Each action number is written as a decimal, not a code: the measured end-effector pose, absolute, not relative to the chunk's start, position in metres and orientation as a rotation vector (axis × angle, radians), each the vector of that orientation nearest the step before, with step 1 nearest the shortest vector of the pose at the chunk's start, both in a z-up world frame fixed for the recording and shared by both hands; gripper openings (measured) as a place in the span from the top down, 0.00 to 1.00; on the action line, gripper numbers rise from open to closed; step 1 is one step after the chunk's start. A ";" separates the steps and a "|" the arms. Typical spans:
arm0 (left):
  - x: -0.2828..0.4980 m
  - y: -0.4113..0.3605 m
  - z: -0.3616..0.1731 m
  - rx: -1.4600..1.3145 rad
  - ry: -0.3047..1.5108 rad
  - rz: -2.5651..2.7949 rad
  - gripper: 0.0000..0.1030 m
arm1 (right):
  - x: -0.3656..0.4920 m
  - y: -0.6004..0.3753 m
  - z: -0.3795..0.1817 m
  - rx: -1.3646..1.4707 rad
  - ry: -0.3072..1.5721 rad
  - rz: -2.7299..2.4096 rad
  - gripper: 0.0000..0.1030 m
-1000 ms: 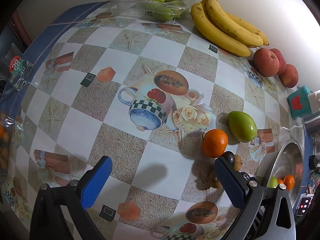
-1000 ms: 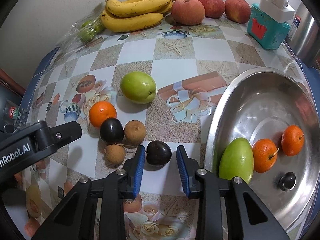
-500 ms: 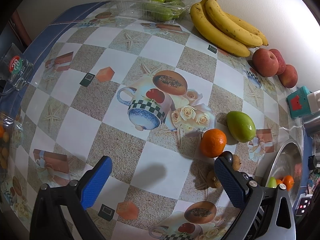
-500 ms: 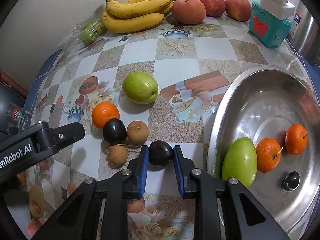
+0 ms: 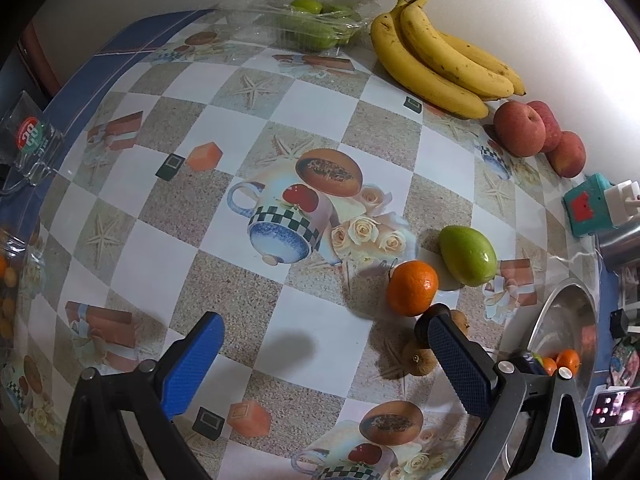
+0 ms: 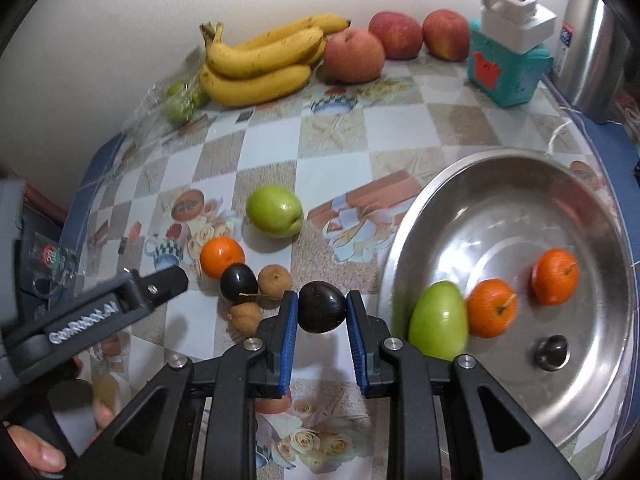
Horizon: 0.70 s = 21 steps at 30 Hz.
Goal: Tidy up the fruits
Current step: 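Grasp the small brown kiwi with the left tool while the right tool lifts the plum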
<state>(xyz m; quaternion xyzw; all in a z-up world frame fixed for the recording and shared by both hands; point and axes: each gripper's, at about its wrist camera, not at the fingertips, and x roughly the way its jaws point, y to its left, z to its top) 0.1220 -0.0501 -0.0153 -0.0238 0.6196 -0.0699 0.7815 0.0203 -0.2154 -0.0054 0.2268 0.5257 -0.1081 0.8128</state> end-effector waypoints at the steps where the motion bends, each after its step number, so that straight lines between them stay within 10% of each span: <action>1: 0.122 -0.051 -0.015 -0.049 1.338 -0.155 0.01 | 0.018 -0.218 -0.002 0.488 1.114 -0.236 0.75; 21: 0.106 -0.099 -0.033 -0.028 1.440 -0.368 0.38 | -0.003 -0.243 0.019 0.534 1.055 -0.314 0.75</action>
